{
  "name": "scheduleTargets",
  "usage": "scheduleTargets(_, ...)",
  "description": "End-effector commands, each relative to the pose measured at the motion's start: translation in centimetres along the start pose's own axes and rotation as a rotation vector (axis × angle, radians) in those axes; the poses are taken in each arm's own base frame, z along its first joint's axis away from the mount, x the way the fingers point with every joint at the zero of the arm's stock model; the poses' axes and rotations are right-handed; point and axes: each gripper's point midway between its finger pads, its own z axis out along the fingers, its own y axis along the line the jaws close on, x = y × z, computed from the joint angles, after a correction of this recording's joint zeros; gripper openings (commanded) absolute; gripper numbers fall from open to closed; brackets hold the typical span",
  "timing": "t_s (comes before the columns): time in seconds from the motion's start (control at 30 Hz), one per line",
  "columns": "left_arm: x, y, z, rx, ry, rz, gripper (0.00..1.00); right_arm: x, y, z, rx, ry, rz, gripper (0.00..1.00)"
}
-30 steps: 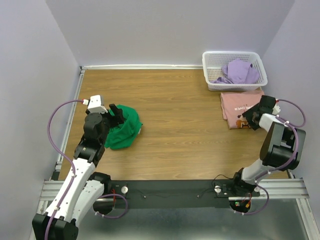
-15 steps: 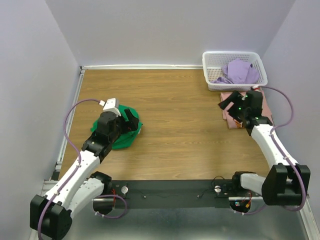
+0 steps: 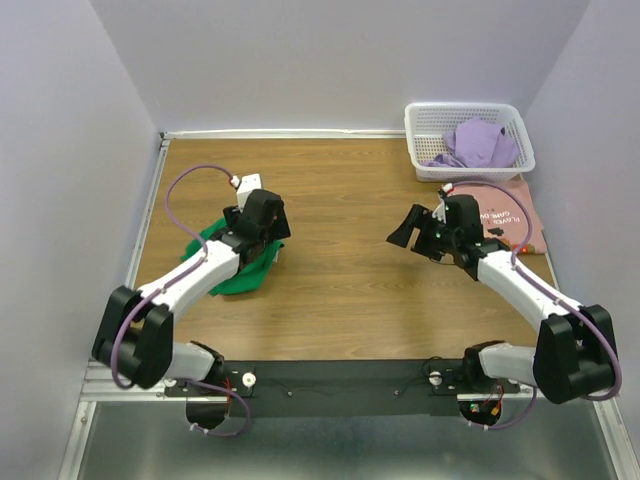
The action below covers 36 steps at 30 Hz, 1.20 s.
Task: Fold and stack the t-shirts
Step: Flatten the tshirt out
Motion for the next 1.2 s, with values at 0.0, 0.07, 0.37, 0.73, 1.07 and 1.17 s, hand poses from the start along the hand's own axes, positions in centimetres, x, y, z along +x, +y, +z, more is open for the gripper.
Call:
scheduleTargets(0.0,0.2,2.1,2.1,-0.175,0.006,0.096,0.87,0.2,0.7,-1.2,-0.05,-0.035,-0.039,0.9)
scheduleTargets(0.07,1.7,2.4,3.5,-0.209,0.056,0.145,0.77,0.3,0.8,-1.6,-0.059,-0.043,-0.042,0.9)
scheduleTargets(0.37,-5.1,-9.3,-1.6,0.043,-0.13,0.405,0.09,-1.0,0.0,-3.2,-0.002,-0.154,-0.038,0.9)
scheduleTargets(0.73,-9.7,-17.2,-18.7,0.51,-0.434,0.656,0.09,-4.8,0.3,-7.5,0.08,-0.336,-0.112,0.89)
scheduleTargets(1.07,-5.8,-7.4,-6.5,0.212,-0.288,0.393,0.31,-3.1,1.2,-7.3,0.019,-0.233,-0.187,0.89)
scheduleTargets(1.17,-5.3,-6.1,-2.4,0.15,-0.248,0.342,0.37,-1.7,0.9,-6.1,0.008,-0.161,-0.165,0.89)
